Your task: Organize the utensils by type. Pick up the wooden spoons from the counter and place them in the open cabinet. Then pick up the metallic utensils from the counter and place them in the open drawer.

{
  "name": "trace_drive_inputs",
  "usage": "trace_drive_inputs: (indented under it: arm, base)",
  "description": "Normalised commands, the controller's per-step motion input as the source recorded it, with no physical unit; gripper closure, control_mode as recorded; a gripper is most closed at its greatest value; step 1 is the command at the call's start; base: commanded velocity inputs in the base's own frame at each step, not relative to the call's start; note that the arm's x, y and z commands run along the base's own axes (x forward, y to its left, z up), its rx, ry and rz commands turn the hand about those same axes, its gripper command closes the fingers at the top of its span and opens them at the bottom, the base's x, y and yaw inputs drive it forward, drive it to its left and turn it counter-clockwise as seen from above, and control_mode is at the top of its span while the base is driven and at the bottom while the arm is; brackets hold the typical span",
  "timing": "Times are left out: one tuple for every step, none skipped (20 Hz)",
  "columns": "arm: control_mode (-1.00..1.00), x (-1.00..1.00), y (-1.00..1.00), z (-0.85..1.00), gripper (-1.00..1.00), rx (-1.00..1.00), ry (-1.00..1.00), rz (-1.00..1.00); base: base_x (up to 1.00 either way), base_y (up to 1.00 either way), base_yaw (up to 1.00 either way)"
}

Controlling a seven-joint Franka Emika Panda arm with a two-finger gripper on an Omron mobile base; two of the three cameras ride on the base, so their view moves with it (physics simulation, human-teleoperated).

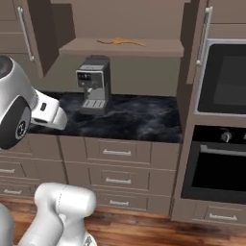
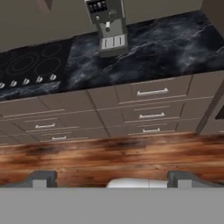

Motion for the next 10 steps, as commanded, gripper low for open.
trace_drive_inputs:
  arm:
    - [1.00, 0.00, 0.00, 0.00, -1.00, 0.00, 0.00, 0.00]
    - [1.00, 0.00, 0.00, 0.00, -1.00, 0.00, 0.00, 0.00]
    - [1.00, 0.00, 0.00, 0.00, -1.00, 0.00, 0.00, 0.00]
    - [1.00, 0.00, 0.00, 0.00, -1.00, 0.00, 0.00, 0.00]
    - [1.00, 0.00, 0.00, 0.00, -1.00, 0.00, 0.00, 0.00]
    - [1.00, 0.00, 0.00, 0.00, -1.00, 0.00, 0.00, 0.00]
    - [1.00, 0.00, 0.00, 0.00, -1.00, 0.00, 0.00, 0.00]
    - [1.00, 0.00, 0.00, 0.00, -1.00, 0.00, 0.00, 0.00]
    - [1.00, 0.00, 0.00, 0.00, -1.00, 0.00, 0.00, 0.00]
    - [1.00, 0.00, 0.00, 0.00, -1.00, 0.00, 0.00, 0.00]
  base:
    - [-0.54, 0.44, 0.15]
    - [-0.49, 0.45, 0.17]
    - [-0.46, 0.49, 0.20]
    - [-0.46, 0.58, 0.25]
    - [-0.43, 0.61, 0.29]
    - [-0.42, 0.65, 0.32]
    - [-0.47, 0.72, 0.36]
    - [-0.47, 0.76, 0.37]
    - [-0.44, 0.84, 0.38]
    - [-0.36, 0.96, 0.45]
